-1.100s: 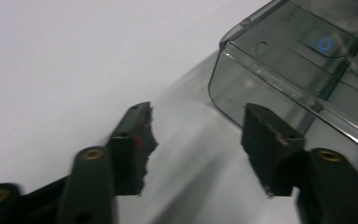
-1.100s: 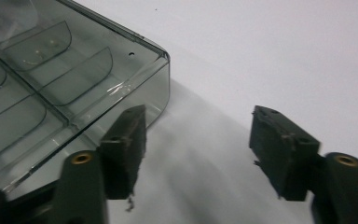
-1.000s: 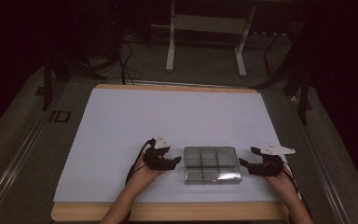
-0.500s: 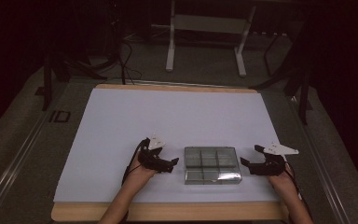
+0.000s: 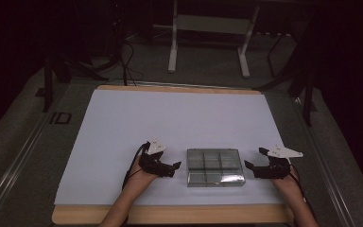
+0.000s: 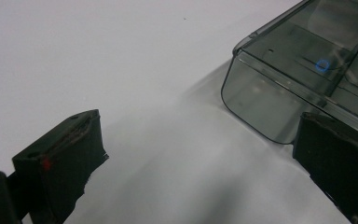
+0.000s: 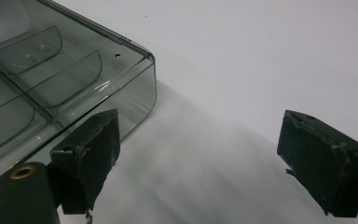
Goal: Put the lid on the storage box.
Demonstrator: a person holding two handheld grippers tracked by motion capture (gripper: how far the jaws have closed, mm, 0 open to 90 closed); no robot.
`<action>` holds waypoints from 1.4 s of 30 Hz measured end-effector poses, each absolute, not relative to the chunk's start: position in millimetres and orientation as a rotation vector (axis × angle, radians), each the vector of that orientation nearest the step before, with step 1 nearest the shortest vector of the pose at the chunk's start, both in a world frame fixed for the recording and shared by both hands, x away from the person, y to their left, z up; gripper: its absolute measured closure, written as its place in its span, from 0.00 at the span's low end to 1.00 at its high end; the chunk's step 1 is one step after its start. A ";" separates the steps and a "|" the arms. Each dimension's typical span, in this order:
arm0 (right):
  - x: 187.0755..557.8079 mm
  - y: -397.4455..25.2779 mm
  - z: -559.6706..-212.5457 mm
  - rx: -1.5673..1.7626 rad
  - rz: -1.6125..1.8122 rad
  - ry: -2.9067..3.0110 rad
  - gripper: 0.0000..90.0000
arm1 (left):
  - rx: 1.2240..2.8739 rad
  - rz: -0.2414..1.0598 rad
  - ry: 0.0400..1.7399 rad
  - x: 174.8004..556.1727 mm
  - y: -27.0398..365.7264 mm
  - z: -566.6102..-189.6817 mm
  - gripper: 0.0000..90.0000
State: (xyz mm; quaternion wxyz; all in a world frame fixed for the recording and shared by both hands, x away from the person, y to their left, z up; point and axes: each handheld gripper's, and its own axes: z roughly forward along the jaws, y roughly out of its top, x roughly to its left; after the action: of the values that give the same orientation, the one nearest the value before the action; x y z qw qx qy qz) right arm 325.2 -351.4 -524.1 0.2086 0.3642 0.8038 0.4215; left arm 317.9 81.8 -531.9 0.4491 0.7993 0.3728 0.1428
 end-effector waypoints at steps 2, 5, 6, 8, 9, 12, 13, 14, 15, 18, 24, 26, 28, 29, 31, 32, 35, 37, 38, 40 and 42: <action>324.2 -352.7 -523.3 1.015 1.176 2.230 0.15 | 1.970 0.357 0.919 316.4 82.8 -531.1 0.03; 323.2 -354.7 -522.4 1.016 1.173 2.222 0.15 | 1.964 0.364 0.921 314.3 85.4 -529.1 0.03; 322.4 -356.7 -522.1 1.023 1.173 2.215 0.15 | 1.961 0.369 0.923 313.7 85.9 -528.8 0.03; 321.4 -358.3 -522.0 1.025 1.172 2.209 0.15 | 1.953 0.367 0.924 312.5 88.0 -527.9 0.03; 320.6 -358.9 -521.8 1.026 1.165 2.209 0.15 | 1.952 0.374 0.926 311.7 89.2 -527.6 0.03; 318.7 -360.4 -521.9 1.020 1.148 2.208 0.15 | 1.942 0.379 0.936 309.8 93.2 -527.5 0.03; 318.2 -361.4 -521.7 1.021 1.149 2.207 0.15 | 1.940 0.379 0.939 309.3 94.0 -527.5 0.03; 317.9 -362.2 -521.5 1.021 1.151 2.204 0.15 | 1.937 0.380 0.940 308.5 95.8 -527.5 0.03; 317.0 -363.2 -520.9 1.026 1.155 2.198 0.15 | 1.936 0.378 0.943 307.8 96.7 -527.6 0.03; 315.3 -365.9 -519.7 1.029 1.154 2.190 0.15 | 1.934 0.382 0.948 305.6 99.3 -528.2 0.03; 311.7 -371.8 -517.4 1.046 1.158 2.175 0.15 | 1.944 0.393 0.954 301.3 102.2 -530.9 0.03; 310.1 -373.7 -517.2 1.048 1.155 2.172 0.15 | 1.941 0.401 0.954 299.6 104.3 -530.2 0.03; 308.8 -375.9 -517.4 1.056 1.155 2.166 0.15 | 1.933 0.405 0.957 297.9 107.1 -529.4 0.03; 308.2 -377.1 -517.7 1.062 1.158 2.162 0.15 | 1.926 0.406 0.961 296.9 108.5 -529.2 0.03; 306.5 -379.3 -518.2 1.071 1.164 2.152 0.15 | 1.924 0.408 0.966 295.3 111.3 -529.4 0.03; 305.7 -380.3 -518.6 1.075 1.164 2.149 0.15 | 1.919 0.410 0.970 294.3 112.7 -529.7 0.03; 303.7 -383.1 -520.0 1.084 1.154 2.145 0.15 | 1.909 0.417 0.976 291.9 116.8 -530.6 0.03; 302.2 -385.1 -520.7 1.090 1.153 2.140 0.15 | 1.901 0.417 0.987 290.2 119.6 -530.7 0.03; 301.5 -386.2 -521.1 1.092 1.154 2.136 0.15 | 1.896 0.423 0.987 289.3 120.7 -530.8 0.03; 300.3 -388.3 -522.0 1.102 1.150 2.133 0.15 | 1.893 0.429 0.991 287.7 122.9 -530.7 0.03; 299.7 -390.4 -522.8 1.105 1.145 2.127 0.15 | 1.890 0.429 0.995 286.5 124.6 -530.8 0.03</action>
State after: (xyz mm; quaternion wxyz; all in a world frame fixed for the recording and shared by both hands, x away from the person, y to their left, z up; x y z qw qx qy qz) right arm 299.7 -390.4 -522.8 0.2401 0.4039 0.7773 0.4183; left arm 286.5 124.6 -530.8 0.4632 0.7688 0.4049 0.1744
